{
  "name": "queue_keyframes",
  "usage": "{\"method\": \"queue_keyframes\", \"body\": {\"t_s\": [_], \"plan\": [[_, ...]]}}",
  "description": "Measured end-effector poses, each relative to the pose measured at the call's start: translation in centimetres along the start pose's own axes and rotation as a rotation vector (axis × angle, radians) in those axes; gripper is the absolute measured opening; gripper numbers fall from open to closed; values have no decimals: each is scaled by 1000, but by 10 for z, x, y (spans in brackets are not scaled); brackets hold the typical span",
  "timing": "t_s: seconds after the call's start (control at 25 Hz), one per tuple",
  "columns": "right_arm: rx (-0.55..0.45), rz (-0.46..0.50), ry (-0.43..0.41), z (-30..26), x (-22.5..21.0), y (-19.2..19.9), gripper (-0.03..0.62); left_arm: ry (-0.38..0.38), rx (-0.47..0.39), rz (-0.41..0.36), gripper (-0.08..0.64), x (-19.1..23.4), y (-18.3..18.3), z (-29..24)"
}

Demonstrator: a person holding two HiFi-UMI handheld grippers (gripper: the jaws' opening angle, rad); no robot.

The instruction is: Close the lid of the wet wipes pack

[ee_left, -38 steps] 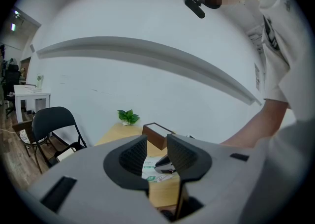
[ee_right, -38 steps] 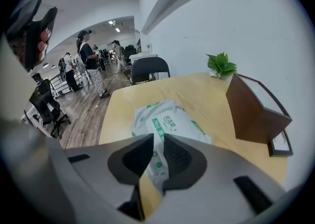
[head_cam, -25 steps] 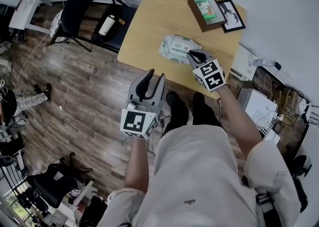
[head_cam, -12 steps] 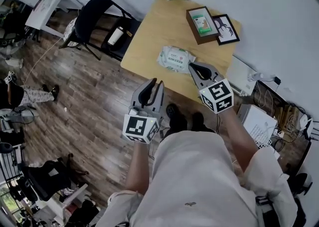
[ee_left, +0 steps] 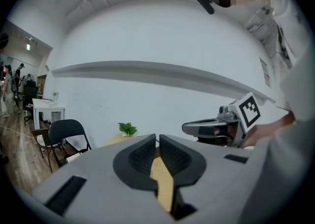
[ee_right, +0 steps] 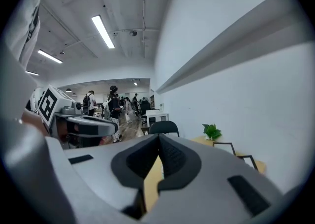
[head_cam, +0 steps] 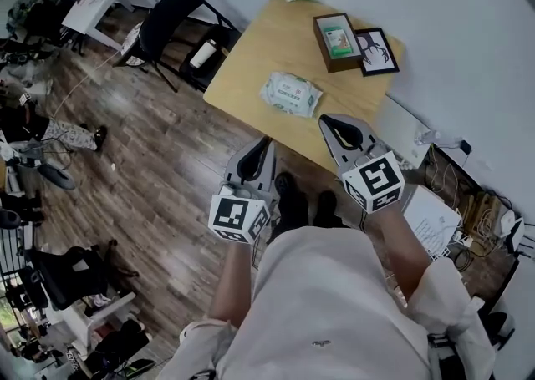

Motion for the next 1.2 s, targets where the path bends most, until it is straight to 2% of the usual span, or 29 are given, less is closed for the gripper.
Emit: {"method": "queue_keyframes", "body": {"t_s": [0.48,1.2], "plan": [[1,1,-72,48,5,19,0,-50,-27,9,15,-55,15,13],[-12,15,-106,63,8,17,-2,-89,-34,8,15,-69,16,20]]}}
Point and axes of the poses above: the fingertips, and each gripper's own axes: z backward along the fingers, x to its left, y out of its underside, the point moved 6 cm from there along z, backward along the fingers, and after that the axes turned 4 degrees about z, right-handed, at the moved point
